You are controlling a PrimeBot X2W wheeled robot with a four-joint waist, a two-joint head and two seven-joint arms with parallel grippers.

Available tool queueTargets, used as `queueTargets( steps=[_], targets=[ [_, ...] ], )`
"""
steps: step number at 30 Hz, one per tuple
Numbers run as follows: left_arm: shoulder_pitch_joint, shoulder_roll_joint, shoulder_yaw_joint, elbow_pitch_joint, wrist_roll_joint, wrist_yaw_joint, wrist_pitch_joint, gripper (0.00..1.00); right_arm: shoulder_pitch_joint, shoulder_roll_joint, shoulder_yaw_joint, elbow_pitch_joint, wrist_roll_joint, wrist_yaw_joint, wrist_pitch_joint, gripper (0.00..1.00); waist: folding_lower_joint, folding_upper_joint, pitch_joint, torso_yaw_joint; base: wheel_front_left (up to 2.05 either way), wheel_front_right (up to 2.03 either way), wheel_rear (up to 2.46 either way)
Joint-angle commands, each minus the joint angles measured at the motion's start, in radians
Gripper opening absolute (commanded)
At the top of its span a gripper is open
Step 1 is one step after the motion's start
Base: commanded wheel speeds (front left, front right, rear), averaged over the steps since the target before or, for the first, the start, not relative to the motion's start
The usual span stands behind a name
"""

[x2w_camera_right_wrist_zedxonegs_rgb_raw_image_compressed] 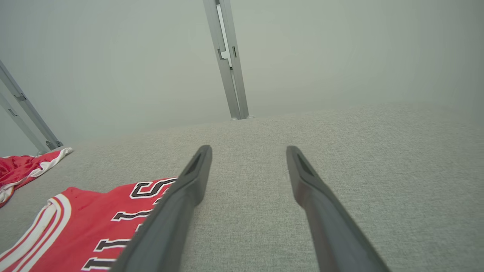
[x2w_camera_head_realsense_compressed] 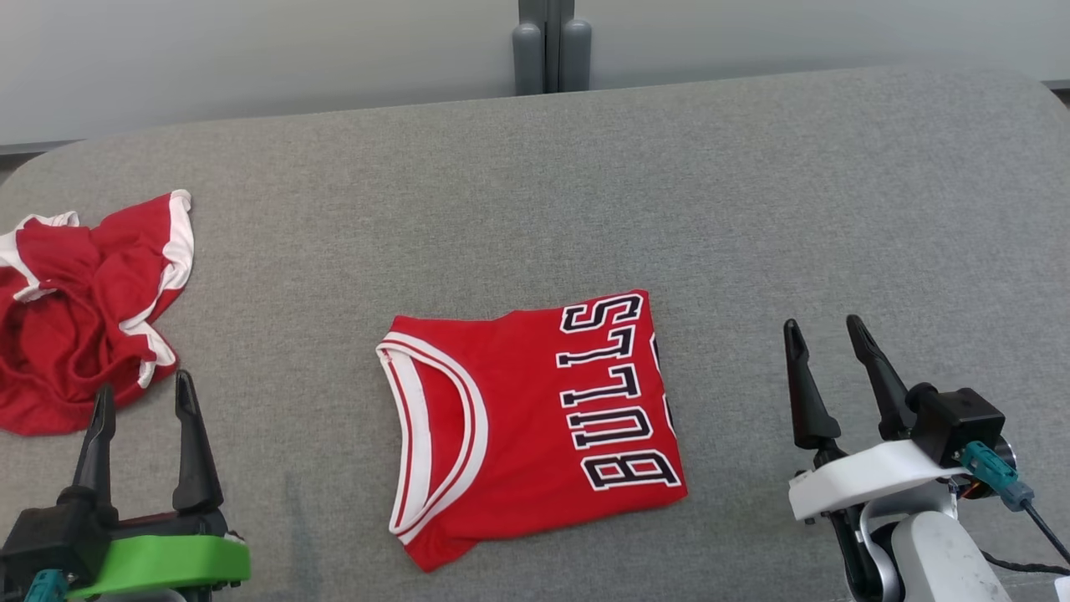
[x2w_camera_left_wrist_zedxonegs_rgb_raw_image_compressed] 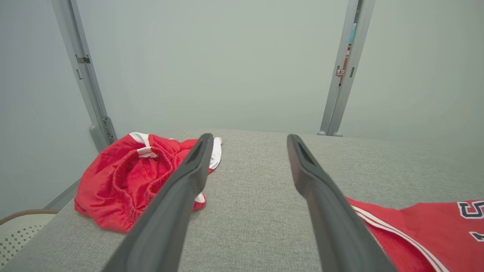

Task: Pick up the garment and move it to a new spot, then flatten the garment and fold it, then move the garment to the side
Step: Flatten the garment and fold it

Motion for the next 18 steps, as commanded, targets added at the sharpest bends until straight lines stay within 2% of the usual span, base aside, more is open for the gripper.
queueTargets(
  steps=[1,7,18],
  targets=[
    [0.014,-0.008,0.016,0.005,0.024,-0.009,-0.002,1.00,0.010,-0.001,-0.006,0.003,-0.009,0.000,-0.003,1.00,0.0000,0.0000,-0.008,-0.002,0.00,0.00,0.00],
    [0.023,-0.032,0.042,0.047,0.084,-0.028,-0.001,1.00,0.031,0.000,-0.005,-0.002,-0.026,0.000,-0.003,1.00,0.0000,0.0000,-0.030,-0.002,0.00,0.00,0.00],
    [0.016,-0.064,0.065,0.086,0.132,-0.050,-0.001,1.00,0.065,0.004,0.025,-0.018,-0.041,0.000,-0.003,1.00,0.0000,0.0000,-0.052,-0.002,0.00,0.00,0.00]
  ],
)
